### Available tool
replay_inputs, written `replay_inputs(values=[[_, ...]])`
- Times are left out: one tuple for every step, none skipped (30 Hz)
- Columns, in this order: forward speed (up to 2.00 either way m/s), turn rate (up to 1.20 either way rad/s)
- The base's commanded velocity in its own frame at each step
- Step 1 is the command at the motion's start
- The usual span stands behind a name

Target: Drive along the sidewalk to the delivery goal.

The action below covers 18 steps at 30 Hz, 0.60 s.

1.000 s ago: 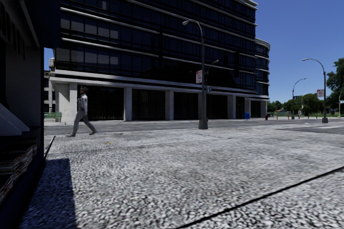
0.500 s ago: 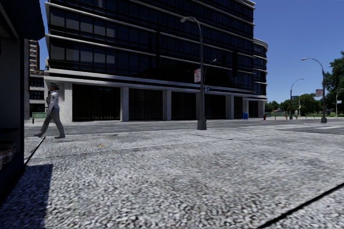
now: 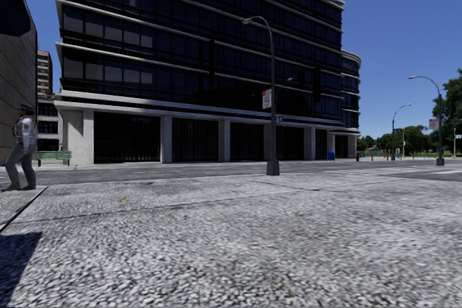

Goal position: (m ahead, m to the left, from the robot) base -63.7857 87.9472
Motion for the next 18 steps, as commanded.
replay_inputs(values=[[0.93,0.0],[1.0,0.0],[1.03,0.0],[1.03,0.0],[1.04,0.09],[1.04,0.18],[1.04,0.2],[1.04,0.2],[1.04,0.2],[1.04,0.2],[1.04,0.21],[1.04,0.21],[1.04,0.21],[1.05,0.21],[1.05,0.21],[1.05,0.21],[1.05,0.21],[1.05,0.21]])
